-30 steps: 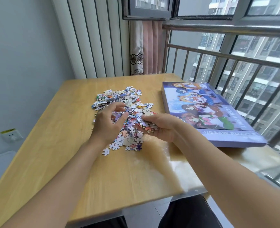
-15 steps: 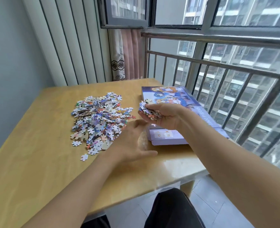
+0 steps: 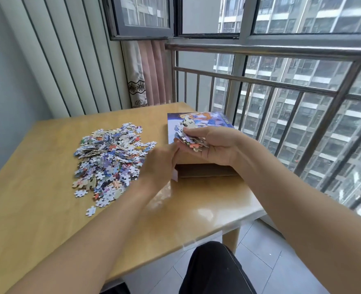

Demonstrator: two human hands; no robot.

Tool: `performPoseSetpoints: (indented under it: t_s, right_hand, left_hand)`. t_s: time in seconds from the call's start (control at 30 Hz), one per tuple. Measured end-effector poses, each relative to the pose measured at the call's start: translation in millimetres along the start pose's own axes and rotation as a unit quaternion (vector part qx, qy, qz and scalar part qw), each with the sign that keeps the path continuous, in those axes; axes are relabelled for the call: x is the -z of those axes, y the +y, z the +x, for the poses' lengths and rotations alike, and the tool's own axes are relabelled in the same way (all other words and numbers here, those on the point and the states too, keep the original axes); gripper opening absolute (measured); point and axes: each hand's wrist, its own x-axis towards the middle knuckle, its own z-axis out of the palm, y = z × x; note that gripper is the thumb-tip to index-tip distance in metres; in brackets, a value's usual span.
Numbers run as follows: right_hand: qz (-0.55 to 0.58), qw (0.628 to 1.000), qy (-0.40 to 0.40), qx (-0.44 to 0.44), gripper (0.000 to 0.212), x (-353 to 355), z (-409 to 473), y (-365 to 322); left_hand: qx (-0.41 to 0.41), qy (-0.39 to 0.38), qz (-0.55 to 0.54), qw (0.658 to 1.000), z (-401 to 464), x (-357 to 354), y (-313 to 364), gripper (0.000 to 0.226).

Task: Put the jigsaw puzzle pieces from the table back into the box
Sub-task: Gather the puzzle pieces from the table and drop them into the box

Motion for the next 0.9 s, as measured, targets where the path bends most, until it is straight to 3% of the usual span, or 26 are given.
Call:
performPoseSetpoints:
  t_s: [0.13, 0.3, 0.57, 0.9]
  right_hand:
    - [-0.027, 1.000, -0.015, 0.001, 0.014, -0.3, -9.1, -1.5]
    - [-0.041, 0.999, -0.001, -0.035, 0.031, 20.0, -11.1, 7.9]
    - [0.056, 0.993, 0.102, -0.022, 0.029, 35.2, -2.2, -11.3]
    - [0.056, 0.972, 0.230, 0.006, 0.019, 23.8, 15.6, -47.3]
  left_hand:
    - [0.049, 0.025, -0.022, 0.998, 34.3, 11.5, 0.8, 0.025]
    - [0.024, 0.078, -0.040, 0.996, 69.5, 33.3, 5.6, 0.040]
    - [-0.015, 0.110, -0.039, 0.993, 86.7, 55.5, 9.6, 0.040]
    - [-0.043, 0.106, -0.068, 0.991, 89.0, 64.0, 20.3, 0.032]
